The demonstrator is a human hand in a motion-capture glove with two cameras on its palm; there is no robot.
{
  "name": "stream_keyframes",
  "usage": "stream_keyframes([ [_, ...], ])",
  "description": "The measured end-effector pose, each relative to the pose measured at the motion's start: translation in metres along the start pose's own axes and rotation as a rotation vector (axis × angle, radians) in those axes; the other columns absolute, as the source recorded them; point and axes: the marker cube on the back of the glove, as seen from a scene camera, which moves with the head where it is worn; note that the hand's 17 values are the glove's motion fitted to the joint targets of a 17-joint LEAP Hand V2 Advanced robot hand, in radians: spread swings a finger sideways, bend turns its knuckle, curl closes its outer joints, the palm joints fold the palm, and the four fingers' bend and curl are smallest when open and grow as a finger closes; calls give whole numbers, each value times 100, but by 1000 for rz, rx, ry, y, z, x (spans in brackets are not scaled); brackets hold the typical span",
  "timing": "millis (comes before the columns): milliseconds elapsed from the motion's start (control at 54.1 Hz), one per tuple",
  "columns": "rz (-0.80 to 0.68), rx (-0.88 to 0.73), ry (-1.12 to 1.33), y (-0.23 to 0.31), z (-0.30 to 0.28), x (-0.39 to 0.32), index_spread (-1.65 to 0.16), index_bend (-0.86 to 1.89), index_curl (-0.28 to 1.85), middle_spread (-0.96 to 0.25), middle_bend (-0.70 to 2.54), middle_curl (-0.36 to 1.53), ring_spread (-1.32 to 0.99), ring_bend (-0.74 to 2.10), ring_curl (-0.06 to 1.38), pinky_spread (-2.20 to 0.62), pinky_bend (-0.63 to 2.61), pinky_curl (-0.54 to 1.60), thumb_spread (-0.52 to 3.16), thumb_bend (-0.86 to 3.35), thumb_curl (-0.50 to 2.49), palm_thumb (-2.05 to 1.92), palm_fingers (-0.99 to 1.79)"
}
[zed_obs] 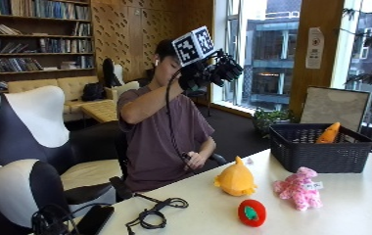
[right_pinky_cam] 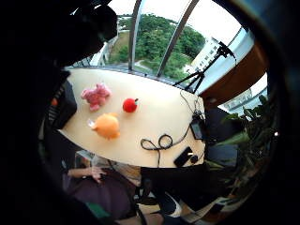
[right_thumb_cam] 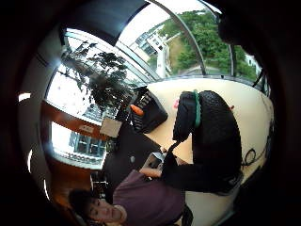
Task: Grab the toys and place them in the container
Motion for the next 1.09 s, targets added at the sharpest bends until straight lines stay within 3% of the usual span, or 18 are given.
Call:
stream_keyframes([
  [185,34,-24,58,-6,-3,4,-17,15,10,-11,21,11,-12,43,13,-2,56,20,110,10,5,5,34],
  [388,63,-32,92,-15,3,15,-21,16,15,-15,22,18,-15,50,17,-2,61,24,146,10,12,-1,28],
  [758,120,-143,175,-43,28,32,-22,15,22,-18,24,28,-16,57,22,-2,68,30,158,6,19,-2,16],
  [1091,174,-323,158,-77,127,70,-26,16,26,-4,17,32,-8,51,23,2,76,33,155,-1,21,-3,-7],
])
